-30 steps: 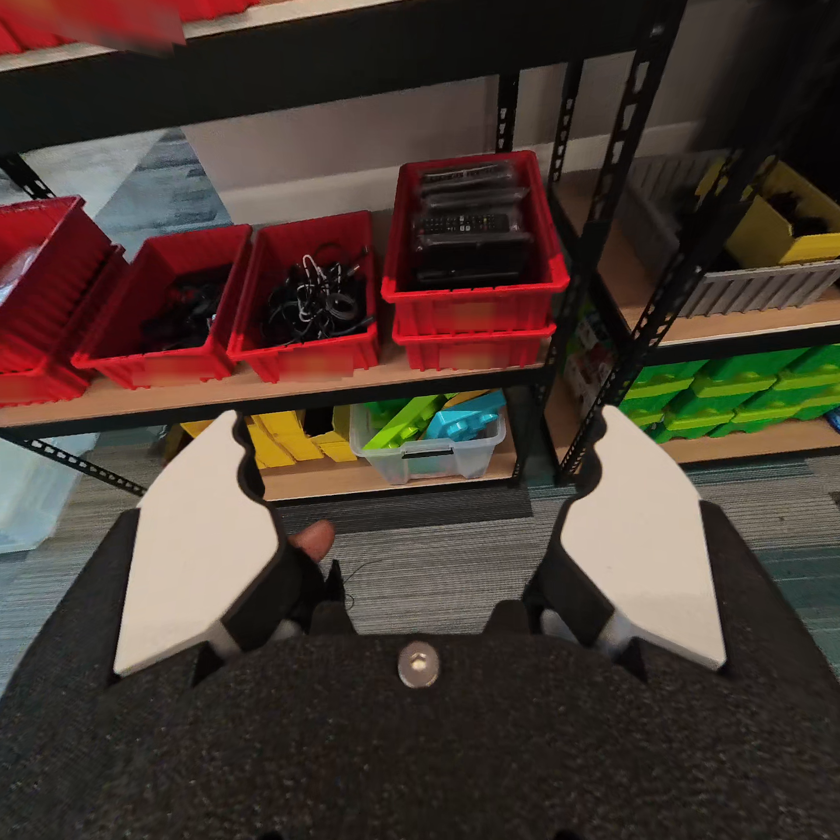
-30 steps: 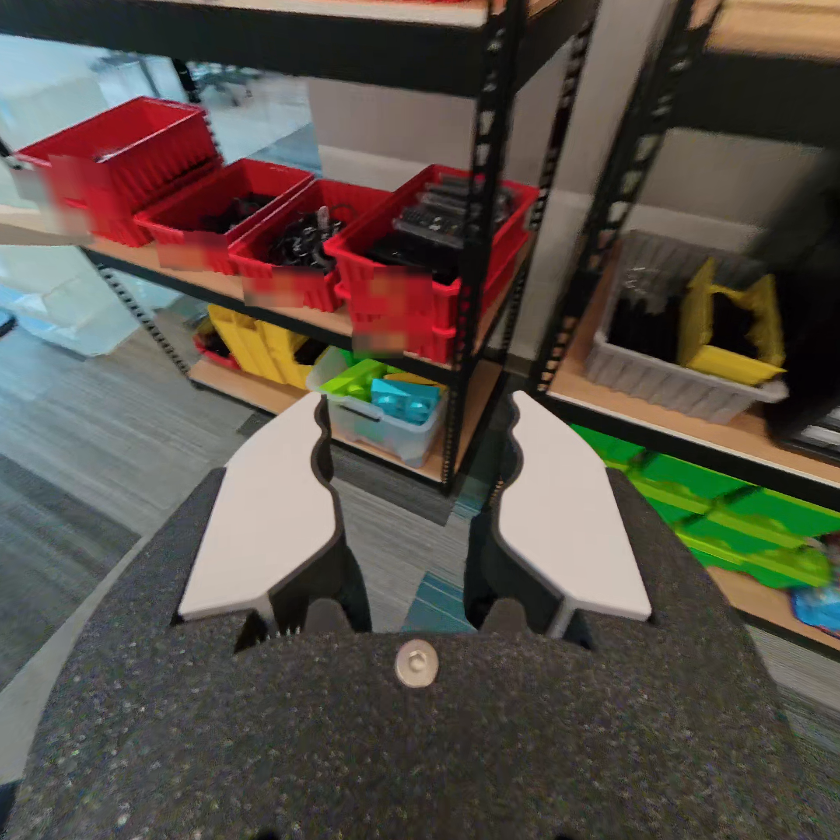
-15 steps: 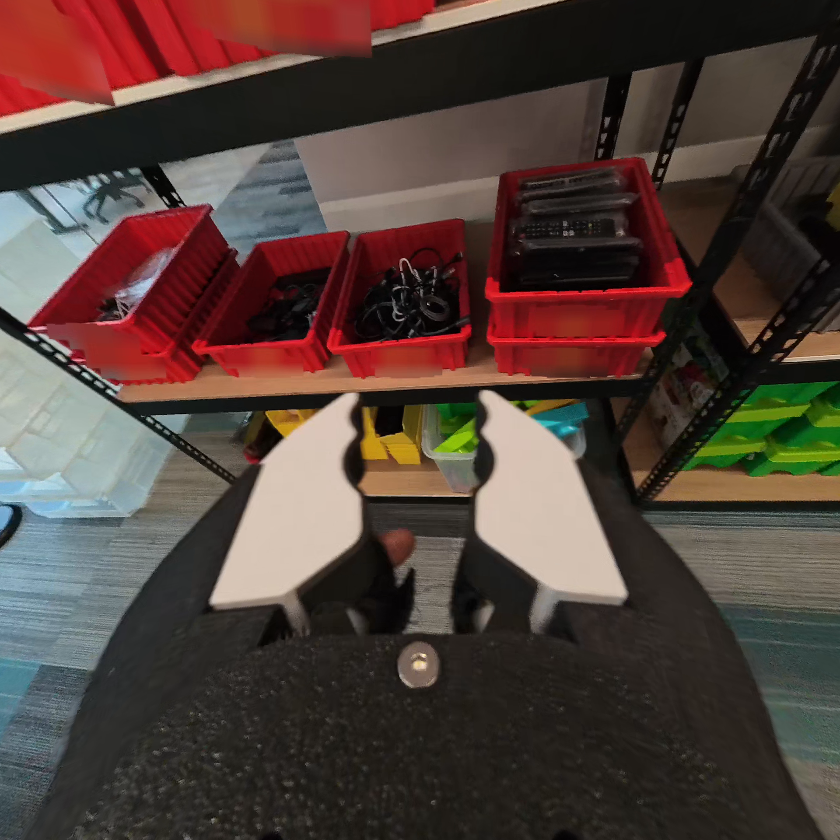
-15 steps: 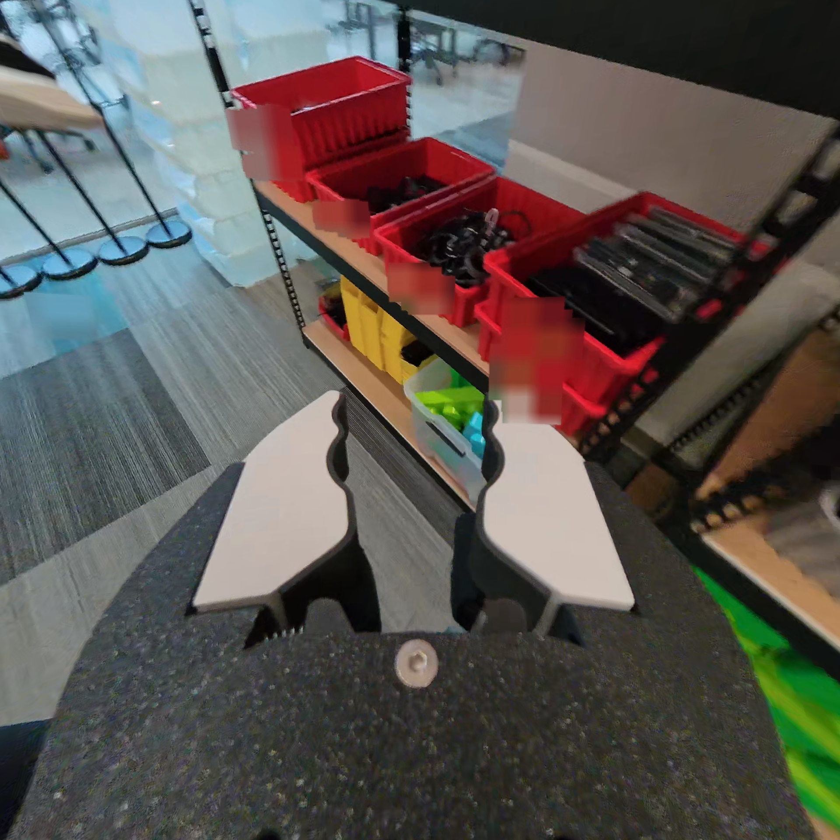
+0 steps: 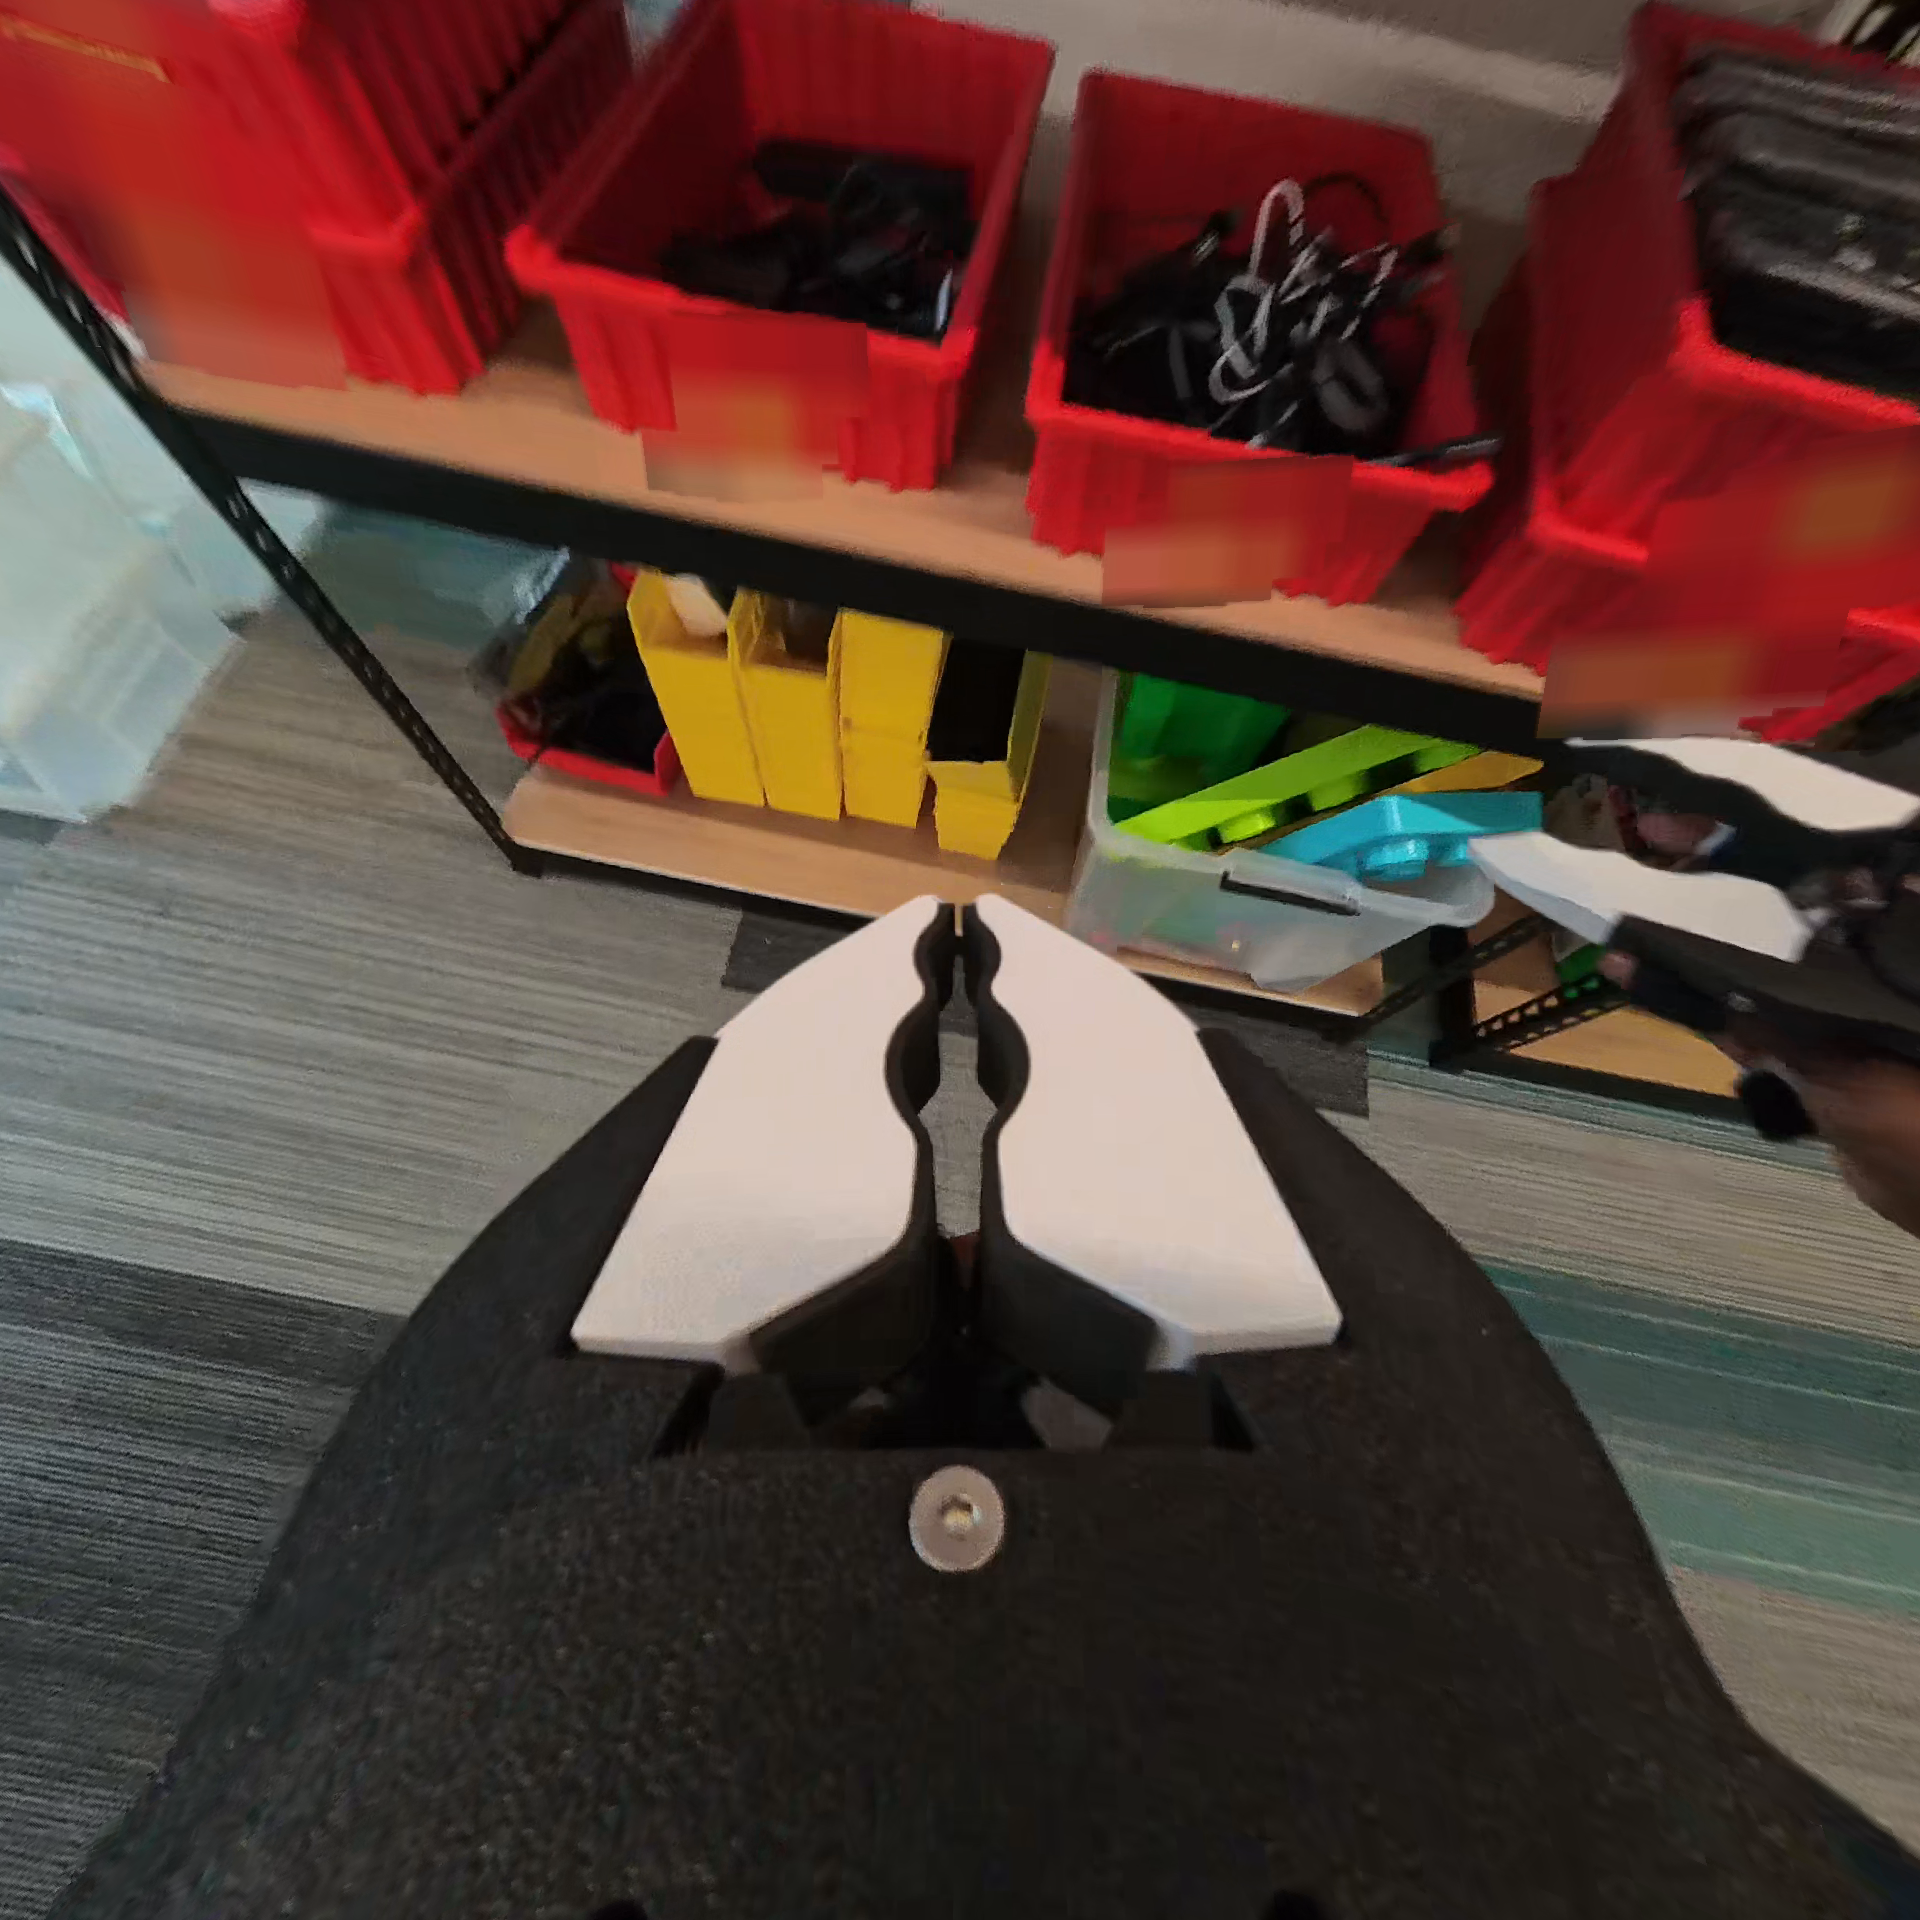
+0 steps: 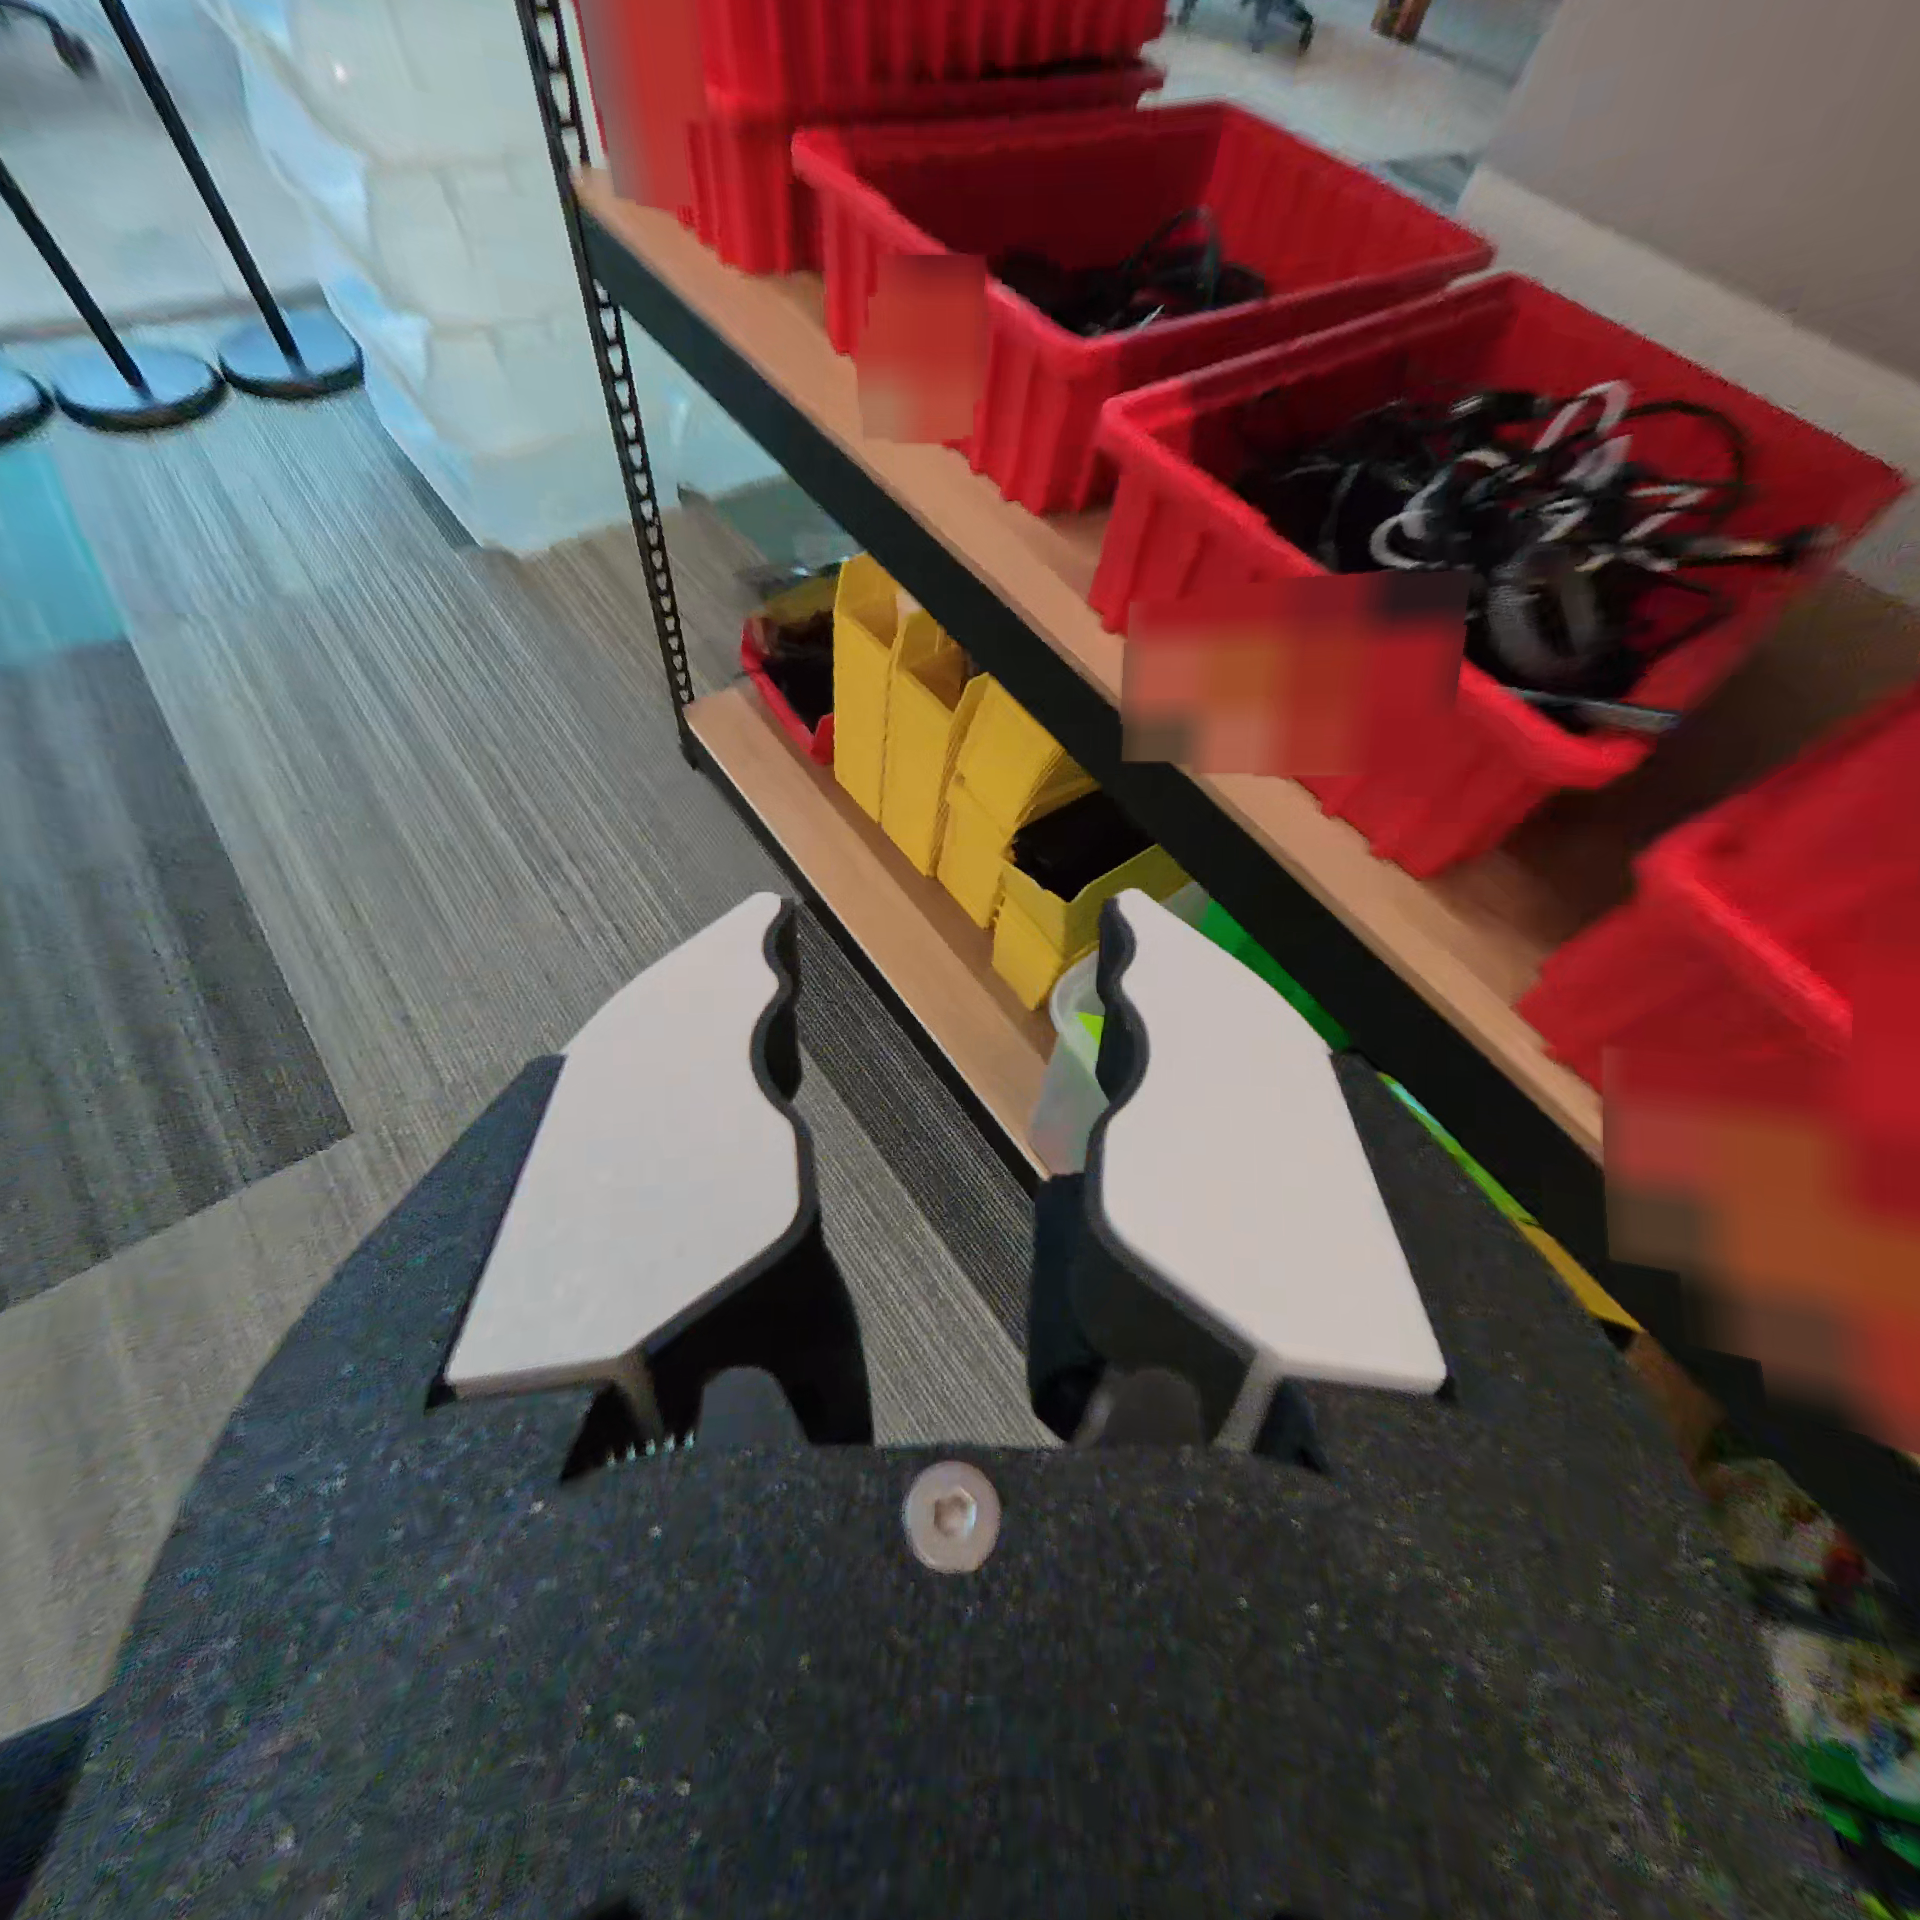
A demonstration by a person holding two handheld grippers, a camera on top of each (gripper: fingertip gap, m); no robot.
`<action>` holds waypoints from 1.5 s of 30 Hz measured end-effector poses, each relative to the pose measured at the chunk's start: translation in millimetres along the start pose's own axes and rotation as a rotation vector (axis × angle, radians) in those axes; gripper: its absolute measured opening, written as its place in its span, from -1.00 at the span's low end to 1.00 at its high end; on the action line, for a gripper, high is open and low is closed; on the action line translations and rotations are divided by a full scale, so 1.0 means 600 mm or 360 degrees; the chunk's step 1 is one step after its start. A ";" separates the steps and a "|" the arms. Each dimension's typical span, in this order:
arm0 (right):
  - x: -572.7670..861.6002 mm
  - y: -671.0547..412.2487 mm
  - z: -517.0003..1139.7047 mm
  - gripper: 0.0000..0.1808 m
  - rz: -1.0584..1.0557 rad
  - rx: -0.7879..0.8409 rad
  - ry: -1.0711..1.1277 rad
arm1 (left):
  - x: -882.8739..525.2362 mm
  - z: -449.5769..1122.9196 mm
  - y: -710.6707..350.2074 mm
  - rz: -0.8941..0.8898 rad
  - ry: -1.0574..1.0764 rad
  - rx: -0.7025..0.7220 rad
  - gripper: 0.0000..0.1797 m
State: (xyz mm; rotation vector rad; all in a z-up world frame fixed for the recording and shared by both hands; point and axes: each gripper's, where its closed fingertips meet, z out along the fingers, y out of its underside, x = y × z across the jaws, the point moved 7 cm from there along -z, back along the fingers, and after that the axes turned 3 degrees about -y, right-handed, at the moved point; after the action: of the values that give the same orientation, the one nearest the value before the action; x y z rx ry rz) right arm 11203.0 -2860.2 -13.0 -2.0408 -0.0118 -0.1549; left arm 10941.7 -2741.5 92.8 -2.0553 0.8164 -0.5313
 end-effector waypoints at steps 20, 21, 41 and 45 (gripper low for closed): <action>0.115 0.399 0.895 -0.44 -0.0030 -0.0417 0.0236 | -0.263 0.730 0.522 -0.0110 0.0301 -0.0252 -0.95; 0.129 0.408 0.916 -0.42 -0.0036 -0.0404 0.0248 | -0.268 0.753 0.531 -0.0109 0.0301 -0.0249 -0.95; 0.231 0.414 1.063 -0.32 -0.0864 -0.0875 -0.0542 | -0.286 0.754 0.593 -0.0216 0.0459 -0.0194 -0.89; 0.209 0.410 1.041 -0.87 -0.0733 -0.0757 -0.0597 | -0.279 0.758 0.591 -0.0183 0.0475 -0.0201 -0.89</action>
State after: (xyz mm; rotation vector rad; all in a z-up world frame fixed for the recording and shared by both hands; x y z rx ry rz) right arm 11411.3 -2426.1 -497.7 -2.4847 -0.7442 -0.0601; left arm 10981.4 -2525.9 -466.4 -2.1784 0.9278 -0.8862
